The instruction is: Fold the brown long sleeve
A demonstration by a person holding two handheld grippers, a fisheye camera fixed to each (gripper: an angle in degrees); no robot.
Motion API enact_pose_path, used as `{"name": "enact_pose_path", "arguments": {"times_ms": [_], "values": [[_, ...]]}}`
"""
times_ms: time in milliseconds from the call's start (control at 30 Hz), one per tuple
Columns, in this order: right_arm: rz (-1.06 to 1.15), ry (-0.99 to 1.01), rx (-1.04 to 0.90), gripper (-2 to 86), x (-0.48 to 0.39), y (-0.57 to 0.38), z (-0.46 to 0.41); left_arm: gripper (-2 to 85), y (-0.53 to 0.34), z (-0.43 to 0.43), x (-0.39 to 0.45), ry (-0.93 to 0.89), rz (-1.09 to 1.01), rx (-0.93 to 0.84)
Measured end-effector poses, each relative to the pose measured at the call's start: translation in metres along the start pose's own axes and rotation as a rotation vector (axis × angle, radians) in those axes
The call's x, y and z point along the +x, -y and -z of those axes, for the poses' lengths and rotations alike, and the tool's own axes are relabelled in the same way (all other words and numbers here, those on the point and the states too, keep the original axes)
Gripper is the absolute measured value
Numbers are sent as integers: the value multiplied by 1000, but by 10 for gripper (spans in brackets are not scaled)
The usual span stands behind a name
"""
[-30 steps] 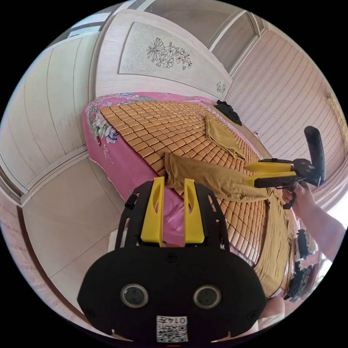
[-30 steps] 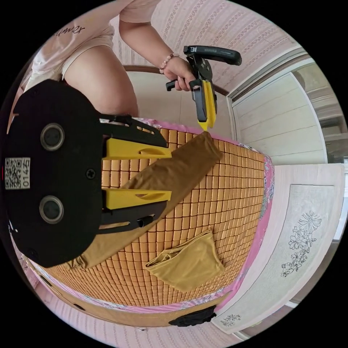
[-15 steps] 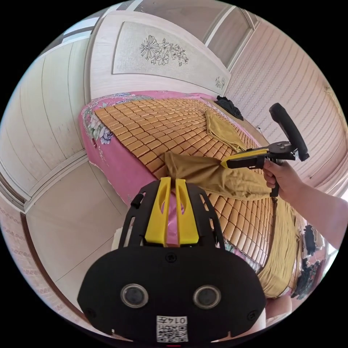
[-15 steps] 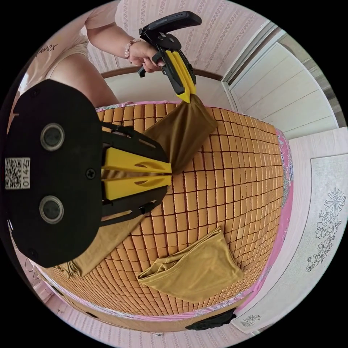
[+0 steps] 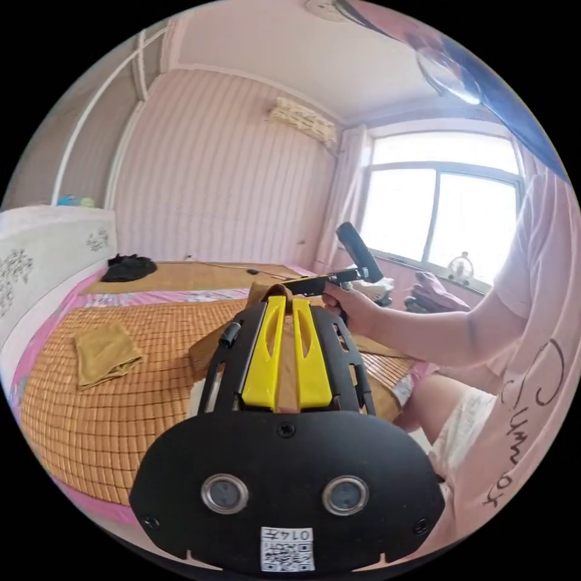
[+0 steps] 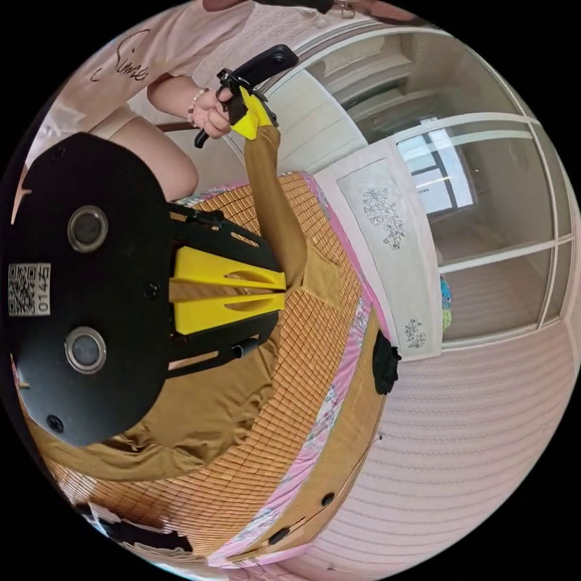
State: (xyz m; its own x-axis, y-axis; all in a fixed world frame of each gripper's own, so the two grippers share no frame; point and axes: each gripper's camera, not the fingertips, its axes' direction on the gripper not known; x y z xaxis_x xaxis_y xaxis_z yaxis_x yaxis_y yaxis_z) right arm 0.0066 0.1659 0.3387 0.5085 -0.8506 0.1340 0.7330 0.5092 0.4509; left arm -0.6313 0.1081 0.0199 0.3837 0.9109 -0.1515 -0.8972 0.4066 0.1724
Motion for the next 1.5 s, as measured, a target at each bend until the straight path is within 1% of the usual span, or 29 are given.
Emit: {"name": "enact_pose_path", "arguments": {"times_ms": [67,100,167,200,267,367,500,600,667,800,833,867,933,967,1033,1133,1233,1400,1500], "values": [[-127,-60,-63,1,33,-58,36,0,-5,-46,48,-169,-66,-118],[-162,-76,-87,2,41,-75,41,1,-9,-58,58,-198,-74,-151],[-317,-152,-225,13,73,-145,47,2,-37,-110,97,-289,-97,-327],[-350,-158,-259,16,80,-161,47,2,-45,-122,106,-297,-109,-375],[-465,-142,-340,33,97,-213,50,3,-72,-162,135,-309,-143,-539],[-533,-87,-335,63,102,-241,59,6,-86,-189,164,-298,-241,-647],[-506,-30,-338,77,98,-245,59,9,-87,-206,185,-301,-297,-689],[-401,-20,-380,80,87,-236,48,14,-86,-219,201,-289,-352,-706],[-339,9,-426,93,81,-228,36,22,-88,-229,218,-294,-446,-724],[-371,27,-405,97,84,-227,33,23,-94,-243,236,-269,-558,-770],[-352,29,-441,89,83,-230,25,18,-96,-246,238,-271,-564,-778],[-342,22,-506,76,84,-234,13,13,-96,-250,239,-276,-560,-787],[-357,-38,-563,48,87,-238,4,6,-95,-255,238,-279,-548,-799],[-368,-62,-550,27,89,-239,8,2,-93,-257,237,-280,-544,-804],[-397,-59,-504,16,93,-239,22,-2,-87,-256,237,-281,-544,-780],[-458,-53,-460,9,103,-238,50,-8,-73,-249,238,-288,-570,-718],[-502,-100,-464,6,109,-240,67,-9,-63,-248,237,-308,-567,-672],[-569,-106,-509,7,120,-245,57,-9,-66,-269,226,-360,-488,-746],[-595,-149,-591,11,128,-247,47,-5,-62,-271,213,-389,-426,-756]]}}
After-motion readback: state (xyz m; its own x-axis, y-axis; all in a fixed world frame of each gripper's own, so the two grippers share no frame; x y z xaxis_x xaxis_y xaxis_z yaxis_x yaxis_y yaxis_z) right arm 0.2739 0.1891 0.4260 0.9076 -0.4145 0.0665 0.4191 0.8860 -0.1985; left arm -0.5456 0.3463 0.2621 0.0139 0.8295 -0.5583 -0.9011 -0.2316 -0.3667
